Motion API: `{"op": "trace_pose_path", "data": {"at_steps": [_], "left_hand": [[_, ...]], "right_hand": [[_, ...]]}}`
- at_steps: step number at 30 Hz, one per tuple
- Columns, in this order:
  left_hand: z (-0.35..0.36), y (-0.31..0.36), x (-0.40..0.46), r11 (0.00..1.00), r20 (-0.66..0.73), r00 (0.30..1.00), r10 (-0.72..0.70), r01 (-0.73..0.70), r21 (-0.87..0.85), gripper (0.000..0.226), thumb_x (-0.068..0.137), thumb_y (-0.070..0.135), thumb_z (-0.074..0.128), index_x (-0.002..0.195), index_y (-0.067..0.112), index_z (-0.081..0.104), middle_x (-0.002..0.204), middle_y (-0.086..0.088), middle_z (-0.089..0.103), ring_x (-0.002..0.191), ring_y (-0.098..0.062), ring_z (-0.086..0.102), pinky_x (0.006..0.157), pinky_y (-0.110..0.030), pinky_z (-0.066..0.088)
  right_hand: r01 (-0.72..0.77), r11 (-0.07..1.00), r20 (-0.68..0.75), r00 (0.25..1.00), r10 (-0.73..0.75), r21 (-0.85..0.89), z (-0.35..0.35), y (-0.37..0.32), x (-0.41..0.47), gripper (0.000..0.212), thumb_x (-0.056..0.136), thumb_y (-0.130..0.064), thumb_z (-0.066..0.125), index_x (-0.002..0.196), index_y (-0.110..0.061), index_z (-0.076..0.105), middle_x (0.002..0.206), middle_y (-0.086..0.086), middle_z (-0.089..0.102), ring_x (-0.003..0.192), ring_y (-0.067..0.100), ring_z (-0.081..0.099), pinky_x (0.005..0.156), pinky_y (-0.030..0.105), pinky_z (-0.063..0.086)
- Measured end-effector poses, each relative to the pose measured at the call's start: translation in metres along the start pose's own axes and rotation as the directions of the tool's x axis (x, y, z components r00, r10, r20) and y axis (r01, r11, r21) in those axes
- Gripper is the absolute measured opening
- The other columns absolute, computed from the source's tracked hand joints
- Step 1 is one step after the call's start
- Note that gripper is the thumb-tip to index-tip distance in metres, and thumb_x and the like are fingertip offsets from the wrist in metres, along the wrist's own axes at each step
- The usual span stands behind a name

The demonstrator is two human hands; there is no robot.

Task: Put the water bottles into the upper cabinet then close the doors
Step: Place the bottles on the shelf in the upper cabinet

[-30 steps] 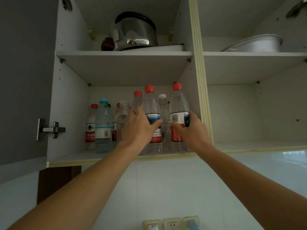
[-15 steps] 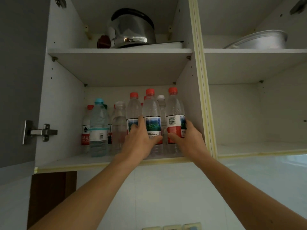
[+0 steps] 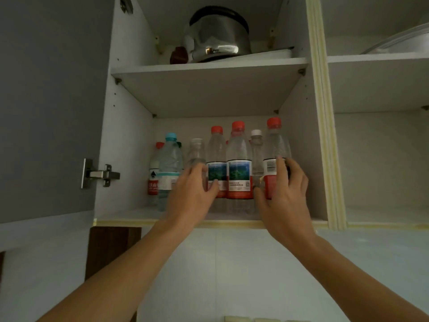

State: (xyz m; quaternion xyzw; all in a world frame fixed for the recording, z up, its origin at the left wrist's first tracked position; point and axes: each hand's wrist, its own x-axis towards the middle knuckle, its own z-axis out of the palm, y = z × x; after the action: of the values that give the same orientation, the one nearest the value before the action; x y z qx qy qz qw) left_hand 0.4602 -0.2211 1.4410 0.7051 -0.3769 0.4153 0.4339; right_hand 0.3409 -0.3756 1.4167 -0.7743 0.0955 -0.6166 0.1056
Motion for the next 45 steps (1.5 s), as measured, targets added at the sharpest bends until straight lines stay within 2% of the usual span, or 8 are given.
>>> {"op": "trace_pose_path", "data": {"at_steps": [5, 10, 20, 27, 31, 36, 42, 45], "left_hand": [[-0.048, -0.064, 0.033, 0.992, -0.128, 0.986, -0.109, 0.116, 0.047, 0.057, 0.088, 0.037, 0.073, 0.135, 0.022, 0.045, 0.128, 0.001, 0.046, 0.116, -0.02, 0.052, 0.084, -0.032, 0.048], [-0.054, -0.106, 0.048, 0.948, 0.154, 0.958, -0.241, 0.267, -0.176, 0.098, 0.075, 0.033, 0.086, 0.153, 0.03, 0.027, 0.147, 0.0, 0.04, 0.13, -0.021, 0.047, 0.106, -0.044, 0.046], [-0.039, -0.118, 0.049, 0.914, 0.276, 0.949, -0.15, 0.24, -0.327, 0.113, 0.079, 0.004, 0.081, 0.159, 0.037, 0.008, 0.135, 0.001, 0.06, 0.115, -0.015, 0.063, 0.1, -0.045, 0.053], [-0.049, -0.128, 0.052, 0.926, 0.221, 0.956, -0.196, 0.254, -0.28, 0.112, 0.082, -0.002, 0.077, 0.159, 0.04, 0.007, 0.129, -0.004, 0.061, 0.106, -0.016, 0.065, 0.09, -0.047, 0.058], [-0.057, -0.136, 0.047, 0.904, 0.209, 0.94, -0.268, 0.321, -0.282, 0.116, 0.082, -0.003, 0.076, 0.16, 0.04, 0.001, 0.135, -0.008, 0.057, 0.118, -0.022, 0.061, 0.097, -0.053, 0.053], [-0.059, -0.14, 0.044, 0.899, 0.185, 0.941, -0.282, 0.327, -0.292, 0.112, 0.084, 0.002, 0.075, 0.158, 0.045, 0.004, 0.133, -0.004, 0.058, 0.115, -0.02, 0.062, 0.091, -0.052, 0.057], [-0.06, -0.143, 0.042, 0.931, 0.138, 0.954, -0.267, 0.292, -0.218, 0.108, 0.085, 0.008, 0.077, 0.156, 0.048, 0.007, 0.126, -0.002, 0.063, 0.107, -0.019, 0.066, 0.082, -0.045, 0.06], [-0.059, -0.142, 0.044, 0.947, 0.135, 0.949, -0.284, 0.3, -0.117, 0.108, 0.085, 0.012, 0.077, 0.156, 0.048, 0.004, 0.124, -0.005, 0.061, 0.108, -0.023, 0.064, 0.089, -0.052, 0.057]], "right_hand": [[0.275, 0.961, -0.038, 0.961, -0.274, 0.039, 0.018, -0.049, 0.021, 0.068, 0.093, -0.026, 0.067, 0.152, -0.027, 0.031, 0.159, -0.005, 0.017, 0.149, 0.022, 0.018, 0.112, 0.033, 0.024], [0.297, 0.93, 0.086, 0.943, -0.321, 0.217, 0.051, -0.108, 0.071, 0.059, 0.099, -0.031, 0.06, 0.152, -0.024, 0.036, 0.152, -0.005, 0.033, 0.136, 0.011, 0.037, 0.105, 0.017, 0.029], [0.028, 0.998, 0.53, 0.847, -0.049, 0.047, 0.096, -0.162, 0.152, 0.07, 0.098, -0.013, 0.06, 0.157, -0.013, 0.024, 0.153, 0.016, 0.04, 0.123, 0.027, 0.054, 0.1, 0.038, 0.048], [-0.12, 0.993, 0.522, 0.848, 0.098, 0.009, 0.113, -0.166, 0.154, 0.052, 0.096, -0.01, 0.057, 0.144, -0.002, 0.039, 0.142, 0.023, 0.044, 0.121, 0.035, 0.053, 0.103, 0.046, 0.049], [-0.256, 0.961, 0.549, 0.821, 0.16, 0.103, 0.116, -0.157, 0.15, 0.046, 0.096, -0.012, 0.063, 0.136, 0.001, 0.043, 0.097, 0.009, 0.054, 0.097, 0.025, 0.061, 0.085, 0.037, 0.056], [-0.33, 0.914, 0.546, 0.823, 0.155, 0.237, 0.128, -0.144, 0.139, 0.069, 0.087, -0.013, 0.076, 0.143, -0.009, 0.034, 0.117, 0.011, 0.055, 0.107, 0.026, 0.06, 0.088, 0.038, 0.055], [-0.279, 0.948, 0.669, 0.735, 0.11, 0.151, 0.136, -0.134, 0.118, 0.039, 0.084, -0.01, 0.077, 0.118, -0.009, 0.058, 0.115, 0.013, 0.064, 0.096, 0.025, 0.066, 0.081, 0.038, 0.06], [-0.249, 0.961, 0.664, 0.739, 0.108, 0.12, 0.143, -0.123, 0.106, 0.068, 0.084, -0.012, 0.078, 0.14, -0.016, 0.039, 0.119, 0.011, 0.059, 0.102, 0.028, 0.063, 0.082, 0.043, 0.06]]}}
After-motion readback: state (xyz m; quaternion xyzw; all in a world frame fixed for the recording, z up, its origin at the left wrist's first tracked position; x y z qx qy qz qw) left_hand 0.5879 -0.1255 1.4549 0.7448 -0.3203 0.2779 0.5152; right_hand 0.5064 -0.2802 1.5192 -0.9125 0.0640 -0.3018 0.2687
